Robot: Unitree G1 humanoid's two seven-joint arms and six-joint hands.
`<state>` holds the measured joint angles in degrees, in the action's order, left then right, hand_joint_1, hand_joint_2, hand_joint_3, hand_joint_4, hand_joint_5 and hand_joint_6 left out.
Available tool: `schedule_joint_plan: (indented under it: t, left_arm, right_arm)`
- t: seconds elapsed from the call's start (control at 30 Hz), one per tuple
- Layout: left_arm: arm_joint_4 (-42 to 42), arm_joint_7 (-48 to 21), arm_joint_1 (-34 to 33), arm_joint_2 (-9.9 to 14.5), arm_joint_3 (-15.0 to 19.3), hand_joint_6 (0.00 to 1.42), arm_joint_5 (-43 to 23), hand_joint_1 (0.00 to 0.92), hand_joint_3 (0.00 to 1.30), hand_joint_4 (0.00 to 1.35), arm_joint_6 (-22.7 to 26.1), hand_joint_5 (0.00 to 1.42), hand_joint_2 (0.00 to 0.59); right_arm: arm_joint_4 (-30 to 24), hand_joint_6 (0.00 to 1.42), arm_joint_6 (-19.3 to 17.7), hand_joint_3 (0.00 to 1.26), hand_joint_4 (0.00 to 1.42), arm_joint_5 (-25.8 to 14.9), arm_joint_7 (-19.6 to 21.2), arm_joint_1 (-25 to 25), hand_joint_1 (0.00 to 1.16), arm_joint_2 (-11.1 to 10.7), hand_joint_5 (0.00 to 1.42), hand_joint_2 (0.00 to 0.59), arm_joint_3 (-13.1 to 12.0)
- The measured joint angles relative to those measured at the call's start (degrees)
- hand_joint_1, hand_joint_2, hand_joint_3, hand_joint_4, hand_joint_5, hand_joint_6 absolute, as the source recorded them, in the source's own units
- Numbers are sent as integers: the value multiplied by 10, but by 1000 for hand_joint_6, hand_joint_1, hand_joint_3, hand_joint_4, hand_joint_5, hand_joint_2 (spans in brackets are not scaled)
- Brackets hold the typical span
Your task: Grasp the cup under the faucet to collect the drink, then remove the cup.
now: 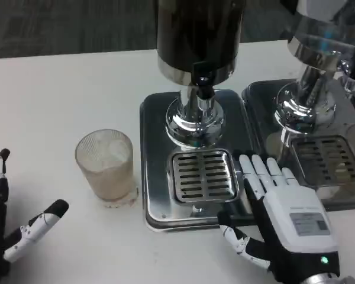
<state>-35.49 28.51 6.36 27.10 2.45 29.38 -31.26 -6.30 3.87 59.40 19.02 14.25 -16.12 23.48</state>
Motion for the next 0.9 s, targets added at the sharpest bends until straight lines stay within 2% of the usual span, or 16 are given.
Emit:
schedule_joint_plan:
  t: [0.2, 0.4, 0.67, 0.9]
  left_arm:
    - [-69, -14, -47, 7, -20, 0, -2, 0, 0, 0, -17, 0, 0]
    - [-140, -49, -130, 15, -70, 0, 4, 0, 0, 0, -32, 0, 0]
    - [-200, -49, -183, 14, -113, 0, 9, 0, 0, 0, -62, 0, 0]
    - [-247, -12, -216, -8, -133, 0, 16, 0, 0, 0, -67, 0, 0]
  right_arm:
    - [0, 48, 9, 0, 0, 2, 1, 2, 391, 5, 0, 425, 2]
    - [-4, 49, 17, 0, 0, 2, -3, 5, 391, 3, 0, 425, 2]
    - [-11, 60, 32, 0, 0, 2, -7, 11, 396, 1, 0, 422, 1]
    - [-12, 63, 35, 0, 0, 2, -10, 14, 399, 0, 0, 413, 1]
